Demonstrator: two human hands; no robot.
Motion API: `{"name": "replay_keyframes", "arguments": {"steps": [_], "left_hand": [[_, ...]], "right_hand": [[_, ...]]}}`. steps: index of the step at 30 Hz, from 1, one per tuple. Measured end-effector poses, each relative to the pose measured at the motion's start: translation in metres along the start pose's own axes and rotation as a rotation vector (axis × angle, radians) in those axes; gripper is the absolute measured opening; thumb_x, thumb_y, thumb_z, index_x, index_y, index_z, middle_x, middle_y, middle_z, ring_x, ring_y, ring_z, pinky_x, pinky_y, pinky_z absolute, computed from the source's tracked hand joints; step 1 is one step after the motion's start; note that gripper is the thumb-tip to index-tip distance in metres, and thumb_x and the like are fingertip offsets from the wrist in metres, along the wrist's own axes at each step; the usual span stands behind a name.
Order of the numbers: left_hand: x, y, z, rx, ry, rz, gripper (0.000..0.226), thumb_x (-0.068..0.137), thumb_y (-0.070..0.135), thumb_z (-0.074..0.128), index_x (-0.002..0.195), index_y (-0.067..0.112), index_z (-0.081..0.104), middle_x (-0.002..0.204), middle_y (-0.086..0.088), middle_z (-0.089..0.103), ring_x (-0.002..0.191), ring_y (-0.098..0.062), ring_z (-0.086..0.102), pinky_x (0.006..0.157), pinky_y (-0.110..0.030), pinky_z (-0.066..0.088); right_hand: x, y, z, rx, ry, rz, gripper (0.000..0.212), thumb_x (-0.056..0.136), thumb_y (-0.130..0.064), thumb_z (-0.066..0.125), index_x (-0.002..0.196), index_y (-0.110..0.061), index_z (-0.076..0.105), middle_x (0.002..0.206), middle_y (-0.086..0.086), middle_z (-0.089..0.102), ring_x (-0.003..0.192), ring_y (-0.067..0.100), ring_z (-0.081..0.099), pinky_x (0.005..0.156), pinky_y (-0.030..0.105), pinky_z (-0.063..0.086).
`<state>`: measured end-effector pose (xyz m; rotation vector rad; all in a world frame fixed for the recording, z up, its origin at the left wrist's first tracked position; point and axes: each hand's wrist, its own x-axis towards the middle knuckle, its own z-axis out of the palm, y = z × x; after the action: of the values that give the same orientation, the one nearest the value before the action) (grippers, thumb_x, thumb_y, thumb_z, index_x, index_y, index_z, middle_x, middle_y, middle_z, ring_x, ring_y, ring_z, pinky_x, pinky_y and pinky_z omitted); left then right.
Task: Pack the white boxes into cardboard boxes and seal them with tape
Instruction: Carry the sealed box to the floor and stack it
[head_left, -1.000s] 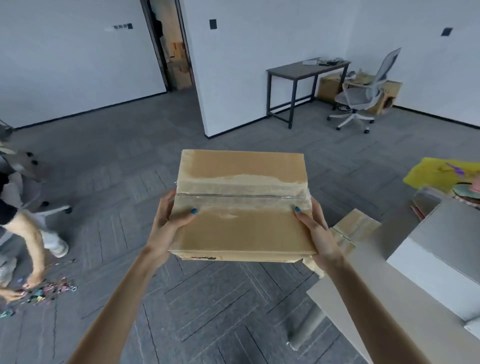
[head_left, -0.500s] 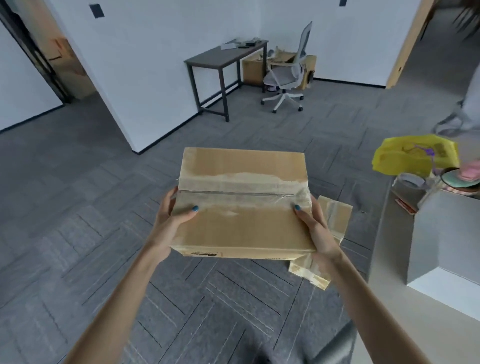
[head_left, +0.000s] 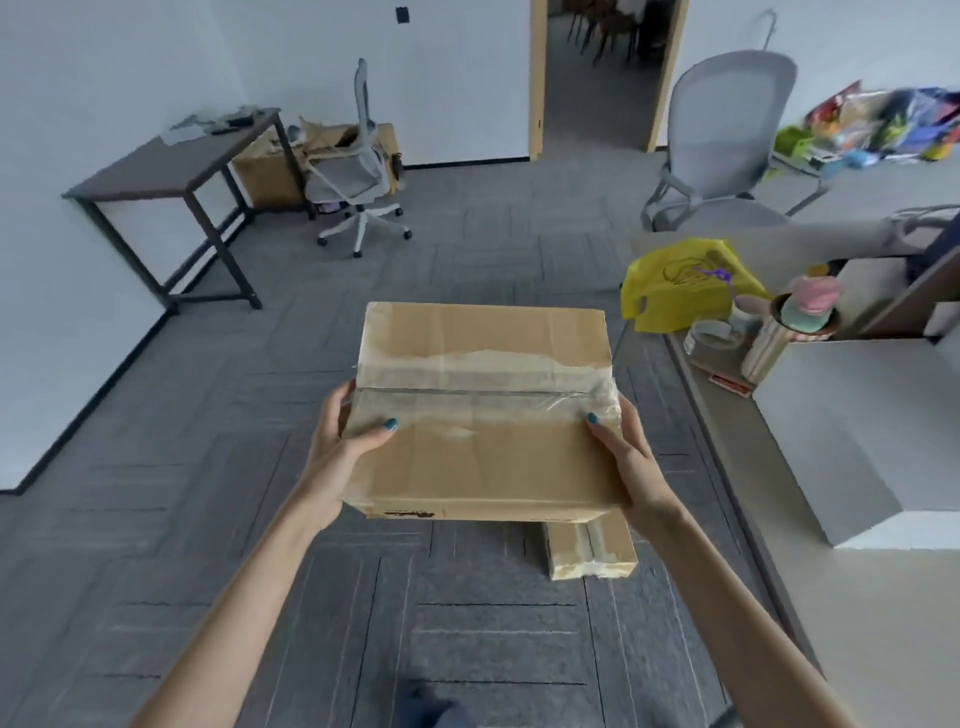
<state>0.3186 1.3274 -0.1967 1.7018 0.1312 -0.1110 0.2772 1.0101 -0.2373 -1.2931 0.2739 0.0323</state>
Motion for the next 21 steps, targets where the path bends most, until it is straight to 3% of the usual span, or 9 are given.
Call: {"name": "replay_keyframes", "arguments": {"steps": [5, 10, 13, 16, 21], "left_hand": [[0.098, 0.005, -0.016, 0.047, -0.216, 0.019, 0.076, 0.079, 0.015, 0.079, 0.143, 0.033, 0.040, 0.132, 0.014, 0.056, 0.109, 0.006, 0.056, 0.093, -0.025, 0.041], [0.177, 0.006, -0.003, 0.097, -0.402, 0.008, 0.074, 0.081, 0.015, 0.077, 0.143, 0.032, 0.040, 0.136, 0.011, 0.055, 0.118, -0.004, 0.055, 0.105, -0.036, 0.040], [0.228, 0.009, 0.024, 0.127, -0.532, -0.001, 0.068, 0.081, 0.015, 0.077, 0.136, 0.037, 0.043, 0.126, 0.014, 0.060, 0.112, -0.003, 0.059, 0.100, -0.035, 0.045], [0.265, 0.011, 0.049, 0.155, -0.611, 0.011, 0.070, 0.080, 0.019, 0.080, 0.136, 0.039, 0.042, 0.128, 0.012, 0.060, 0.116, -0.007, 0.058, 0.101, -0.037, 0.044], [0.339, 0.006, 0.108, 0.228, -0.771, 0.026, 0.066, 0.083, 0.019, 0.076, 0.135, 0.039, 0.041, 0.128, 0.014, 0.058, 0.114, -0.001, 0.055, 0.096, -0.032, 0.043]], "right_hand": [[0.026, 0.017, 0.037, 0.040, 0.223, -0.002, 0.040, 0.097, -0.026, 0.056, 0.131, -0.046, 0.049, 0.122, -0.007, 0.065, 0.105, 0.013, 0.062, 0.083, 0.032, 0.053], [0.049, 0.029, 0.051, 0.070, 0.415, 0.016, 0.043, 0.097, -0.029, 0.058, 0.132, -0.050, 0.047, 0.115, -0.016, 0.067, 0.107, 0.014, 0.061, 0.091, 0.038, 0.051], [0.070, 0.039, 0.050, 0.106, 0.540, 0.015, 0.044, 0.095, -0.033, 0.060, 0.132, -0.052, 0.045, 0.117, -0.016, 0.066, 0.107, 0.015, 0.060, 0.092, 0.041, 0.050], [0.085, 0.043, 0.049, 0.147, 0.616, 0.002, 0.046, 0.096, -0.031, 0.058, 0.136, -0.048, 0.043, 0.118, -0.015, 0.063, 0.102, 0.011, 0.061, 0.086, 0.035, 0.052], [0.130, 0.056, 0.036, 0.187, 0.785, -0.041, 0.057, 0.085, -0.036, 0.063, 0.137, -0.044, 0.042, 0.130, -0.012, 0.056, 0.113, 0.011, 0.056, 0.095, 0.035, 0.048]]}}
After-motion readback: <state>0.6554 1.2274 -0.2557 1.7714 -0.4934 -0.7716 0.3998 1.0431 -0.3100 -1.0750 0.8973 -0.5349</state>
